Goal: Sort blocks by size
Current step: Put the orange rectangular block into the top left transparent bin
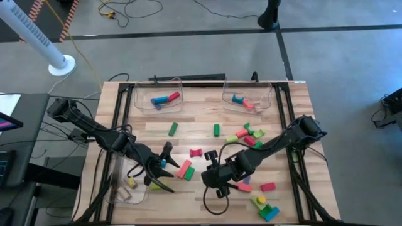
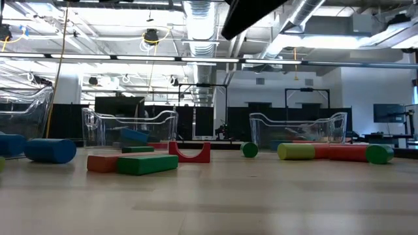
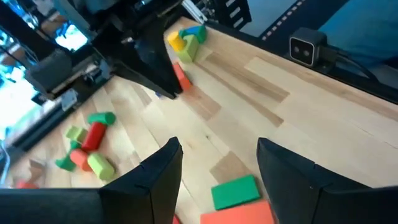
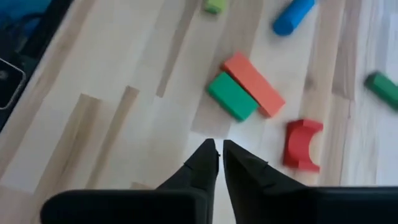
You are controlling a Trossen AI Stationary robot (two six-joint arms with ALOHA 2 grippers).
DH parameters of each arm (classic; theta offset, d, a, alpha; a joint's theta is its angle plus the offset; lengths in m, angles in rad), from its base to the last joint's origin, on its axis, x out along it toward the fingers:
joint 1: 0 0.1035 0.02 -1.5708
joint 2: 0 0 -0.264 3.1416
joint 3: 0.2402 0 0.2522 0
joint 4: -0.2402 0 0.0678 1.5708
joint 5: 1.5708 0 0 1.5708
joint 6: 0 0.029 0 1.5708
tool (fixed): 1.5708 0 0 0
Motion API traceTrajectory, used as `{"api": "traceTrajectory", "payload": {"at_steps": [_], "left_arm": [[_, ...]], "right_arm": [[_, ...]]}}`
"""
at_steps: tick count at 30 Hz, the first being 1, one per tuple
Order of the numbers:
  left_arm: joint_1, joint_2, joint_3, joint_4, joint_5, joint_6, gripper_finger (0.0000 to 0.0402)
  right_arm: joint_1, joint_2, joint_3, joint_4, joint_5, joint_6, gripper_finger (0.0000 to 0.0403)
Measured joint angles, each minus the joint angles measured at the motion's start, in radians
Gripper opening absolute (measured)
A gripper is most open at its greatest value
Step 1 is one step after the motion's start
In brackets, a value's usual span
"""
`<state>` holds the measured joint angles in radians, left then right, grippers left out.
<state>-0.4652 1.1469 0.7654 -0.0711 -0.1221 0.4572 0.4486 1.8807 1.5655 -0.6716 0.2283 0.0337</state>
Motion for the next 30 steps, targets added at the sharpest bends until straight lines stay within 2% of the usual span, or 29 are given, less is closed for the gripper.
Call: {"api": "traceTrajectory", "payload": {"at_steps": [8, 12, 19, 25, 30], "left_arm": [[-0.001, 0.000, 0.000, -0.031, 0.000, -0.035, 0.0202], [-0.001, 0.000, 0.000, -0.033, 0.000, -0.036, 0.0202], [-0.001, 0.000, 0.000, -0.099, 0.002, -0.123, 0.0202], [-0.011, 0.000, 0.000, -0.148, 0.002, -0.205, 0.0202], [-0.043, 0.000, 0.000, -0.225, -0.092, -0.265, 0.0202]], "right_arm": [[-0.003, 0.000, 0.000, -0.187, 0.000, 0.131, 0.0092], [0.003, 0.022, 0.000, -0.168, 0.001, 0.119, 0.0102], [-0.014, 0.088, 0.000, -0.019, 0.003, -0.043, 0.0143], [-0.097, 0.156, 0.000, 0.054, 0.005, -0.192, 0.0178], [-0.193, 0.171, -0.002, 0.088, -0.042, -0.260, 0.0191]]}}
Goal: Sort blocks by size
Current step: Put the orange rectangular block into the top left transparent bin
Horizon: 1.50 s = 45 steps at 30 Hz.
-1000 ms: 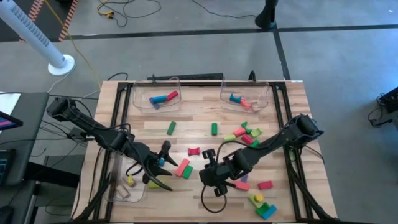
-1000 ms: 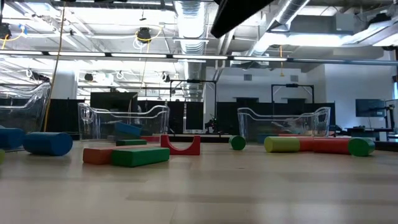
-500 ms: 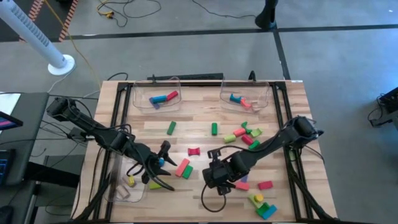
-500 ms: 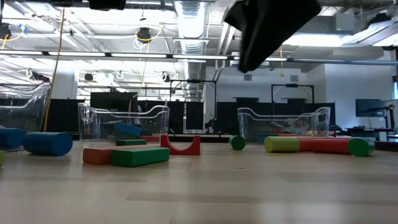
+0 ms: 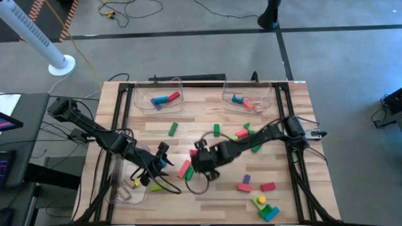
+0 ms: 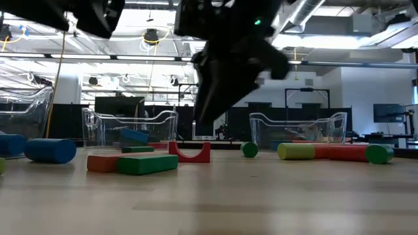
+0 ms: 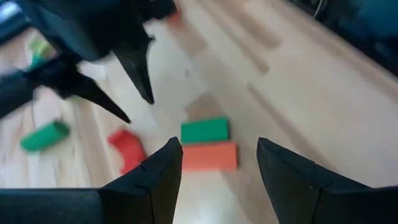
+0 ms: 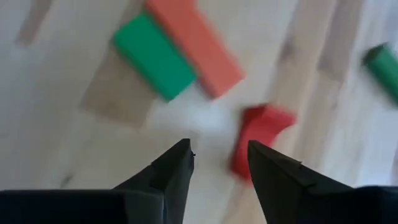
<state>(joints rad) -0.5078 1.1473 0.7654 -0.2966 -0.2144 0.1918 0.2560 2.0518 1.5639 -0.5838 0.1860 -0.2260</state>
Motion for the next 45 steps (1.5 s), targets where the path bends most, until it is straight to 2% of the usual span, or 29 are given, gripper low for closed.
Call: {"api": "traceTrajectory", "payload": {"at_steps": [6, 11, 16, 18, 28, 45], "left_arm": [[-0.017, 0.000, 0.000, -0.065, -0.033, -0.080, 0.0202], [-0.039, 0.000, 0.000, -0.090, -0.034, -0.114, 0.0202], [-0.043, 0.000, 0.000, -0.086, -0.035, -0.112, 0.0202], [-0.040, 0.000, 0.000, -0.076, -0.036, -0.112, 0.0202], [-0.040, 0.000, -0.001, -0.053, -0.035, -0.152, 0.0202], [-0.040, 0.000, -0.001, -0.033, -0.035, -0.152, 0.0202]], "right_arm": [[-0.083, -0.001, -0.057, 0.222, -0.185, -0.147, 0.0199], [-0.114, -0.001, -0.097, 0.291, -0.220, -0.155, 0.0221], [-0.120, 0.026, -0.093, 0.392, -0.313, -0.150, 0.0241], [-0.123, 0.038, -0.097, 0.373, -0.333, -0.160, 0.0242], [-0.127, 0.101, -0.094, 0.391, -0.339, -0.267, 0.0240], [-0.133, 0.128, -0.093, 0.412, -0.343, -0.291, 0.0239]]}}
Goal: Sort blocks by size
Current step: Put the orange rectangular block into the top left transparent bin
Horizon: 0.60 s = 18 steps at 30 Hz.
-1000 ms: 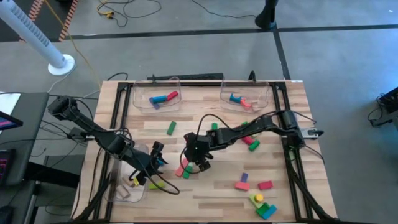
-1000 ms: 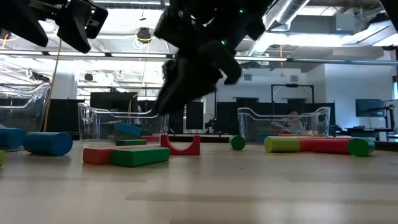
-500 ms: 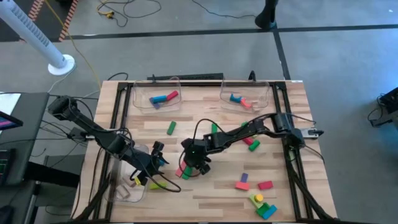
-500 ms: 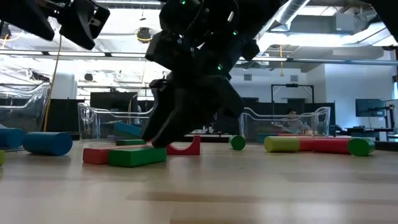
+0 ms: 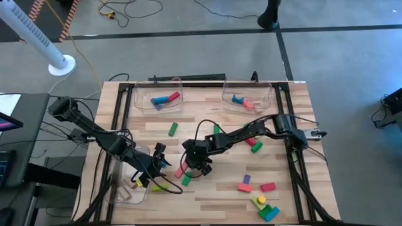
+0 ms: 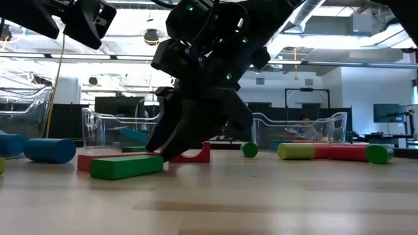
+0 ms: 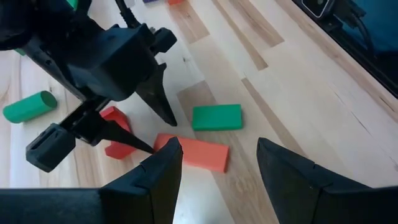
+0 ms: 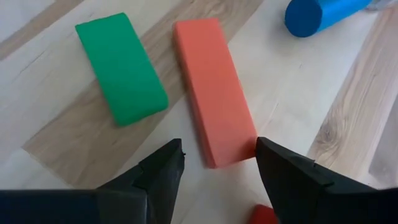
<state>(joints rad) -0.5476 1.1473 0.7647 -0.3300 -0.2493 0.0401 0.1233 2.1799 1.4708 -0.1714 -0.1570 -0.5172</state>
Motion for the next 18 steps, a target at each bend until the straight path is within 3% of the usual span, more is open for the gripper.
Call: {"api": "traceTrajectory", "payload": {"at_steps": [12, 18], "left_arm": [[0.000, 0.000, 0.000, -0.002, 0.000, -0.002, 0.0202], [0.000, 0.000, 0.000, 0.001, 0.000, 0.000, 0.0202]], "right_arm": [[0.044, -0.034, 0.002, -0.194, 0.002, 0.147, 0.0178], [0.071, -0.084, -0.006, -0.251, 0.059, 0.180, 0.0160]]}}
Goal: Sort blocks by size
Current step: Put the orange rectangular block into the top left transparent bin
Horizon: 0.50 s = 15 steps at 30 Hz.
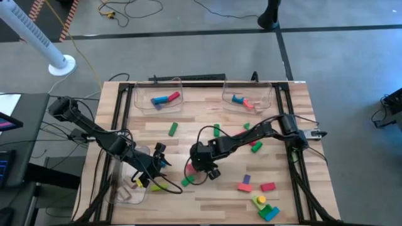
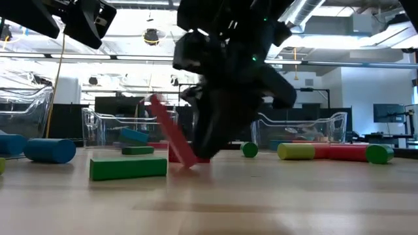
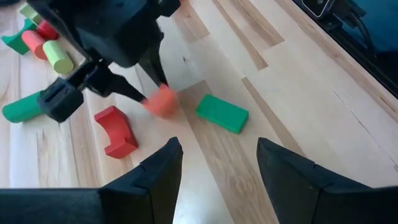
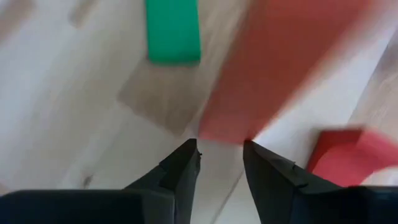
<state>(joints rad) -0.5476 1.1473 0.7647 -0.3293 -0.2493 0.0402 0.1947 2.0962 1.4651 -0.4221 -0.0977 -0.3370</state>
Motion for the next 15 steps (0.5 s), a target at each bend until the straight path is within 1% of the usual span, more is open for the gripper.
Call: {"api": "traceTrajectory", "payload": {"at_steps": [4, 9, 12, 15], "left_arm": [[0.000, 0.000, 0.000, 0.007, 0.000, 0.000, 0.0202], [0.000, 0.000, 0.000, 0.006, 0.000, -0.010, 0.0202], [0.000, 0.000, 0.000, 0.006, 0.000, -0.010, 0.0202], [0.000, 0.000, 0.000, 0.007, 0.000, -0.001, 0.0202]], "right_arm": [[0.015, -0.016, 0.005, 0.057, 0.017, 0.000, 0.0158], [0.020, -0.012, 0.003, 0.026, 0.017, 0.045, 0.0164], [0.013, -0.013, 0.003, 0.028, 0.019, 0.077, 0.0174], [0.012, -0.012, 0.003, 0.049, 0.022, 0.079, 0.0192]]}}
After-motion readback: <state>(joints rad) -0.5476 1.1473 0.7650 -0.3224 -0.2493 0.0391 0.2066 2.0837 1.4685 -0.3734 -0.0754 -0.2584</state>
